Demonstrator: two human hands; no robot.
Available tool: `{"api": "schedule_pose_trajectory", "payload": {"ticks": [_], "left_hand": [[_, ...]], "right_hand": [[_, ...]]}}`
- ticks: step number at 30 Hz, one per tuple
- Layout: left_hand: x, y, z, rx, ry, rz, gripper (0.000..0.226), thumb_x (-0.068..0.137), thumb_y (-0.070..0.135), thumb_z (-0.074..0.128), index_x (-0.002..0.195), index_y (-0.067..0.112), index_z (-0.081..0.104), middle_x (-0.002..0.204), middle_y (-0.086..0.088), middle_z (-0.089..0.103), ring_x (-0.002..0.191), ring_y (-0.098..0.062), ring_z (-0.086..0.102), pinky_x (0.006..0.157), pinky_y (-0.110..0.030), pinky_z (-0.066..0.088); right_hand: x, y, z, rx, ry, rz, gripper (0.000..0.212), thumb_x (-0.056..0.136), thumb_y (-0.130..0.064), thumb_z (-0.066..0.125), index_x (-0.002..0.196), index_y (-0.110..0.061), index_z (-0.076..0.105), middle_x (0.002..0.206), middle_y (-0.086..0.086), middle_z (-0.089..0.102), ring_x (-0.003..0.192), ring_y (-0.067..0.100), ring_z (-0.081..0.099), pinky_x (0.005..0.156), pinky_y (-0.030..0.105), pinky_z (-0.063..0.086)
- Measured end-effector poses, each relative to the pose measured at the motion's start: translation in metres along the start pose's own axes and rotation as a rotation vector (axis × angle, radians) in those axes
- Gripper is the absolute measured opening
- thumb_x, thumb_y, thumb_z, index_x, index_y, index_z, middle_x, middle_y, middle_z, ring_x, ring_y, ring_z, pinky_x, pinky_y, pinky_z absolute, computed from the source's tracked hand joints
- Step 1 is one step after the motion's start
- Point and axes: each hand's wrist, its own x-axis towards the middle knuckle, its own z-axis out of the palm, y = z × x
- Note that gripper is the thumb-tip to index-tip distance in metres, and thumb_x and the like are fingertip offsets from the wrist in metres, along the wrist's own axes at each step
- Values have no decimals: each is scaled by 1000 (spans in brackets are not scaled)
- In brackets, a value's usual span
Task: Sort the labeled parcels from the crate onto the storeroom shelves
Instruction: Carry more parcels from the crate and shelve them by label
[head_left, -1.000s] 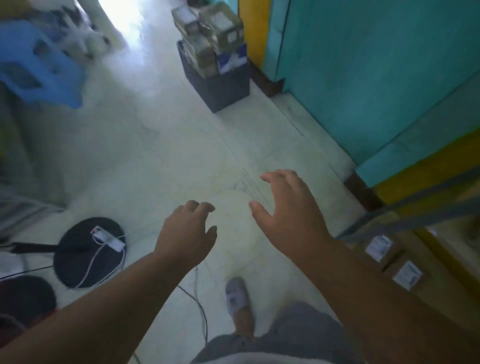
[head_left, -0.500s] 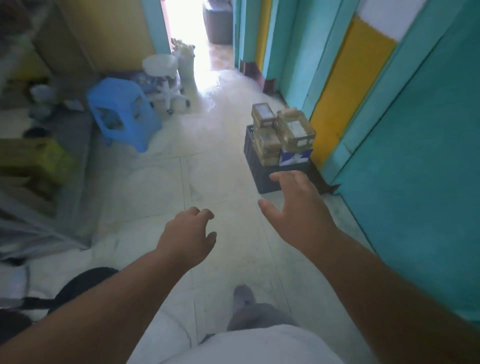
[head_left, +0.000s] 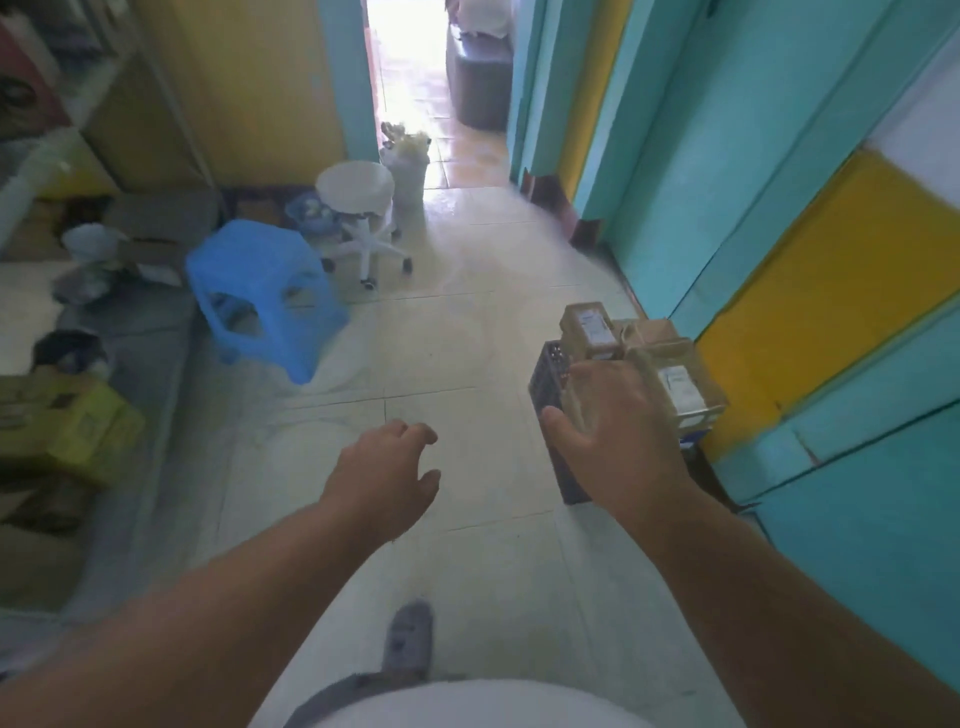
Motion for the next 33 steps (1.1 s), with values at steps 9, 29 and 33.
{"api": "schedule_pose_trajectory", "payload": {"ticks": [9,29,33], "left_hand": [[248,45,-39,43,-168,306,47,94,46,55,138,32,47,131,4,55,121,-22,52,100,-38,47],[734,130,-44,223,-376,730,46,94,44,55,138,33,46,134,5,57,122,-19,53,100,-36,48],[804,158,-25,304,-483,896,46,93,42,57,137,30,49,133,4,59,118,-19,56,95,-35,50]], "right_hand": [[154,60,-5,-26,176,303,48,87,-39,69,126,-14,57,125,8,58,114,24,54,91,37,50],[538,151,37,-27,282,680,51,92,-39,66,134,-14,52,130,8,54,117,21,51,94,32,49],[566,156,52,-31,349,880,51,90,-39,68,133,-14,54,129,5,55,117,21,53,94,35,51]]}}
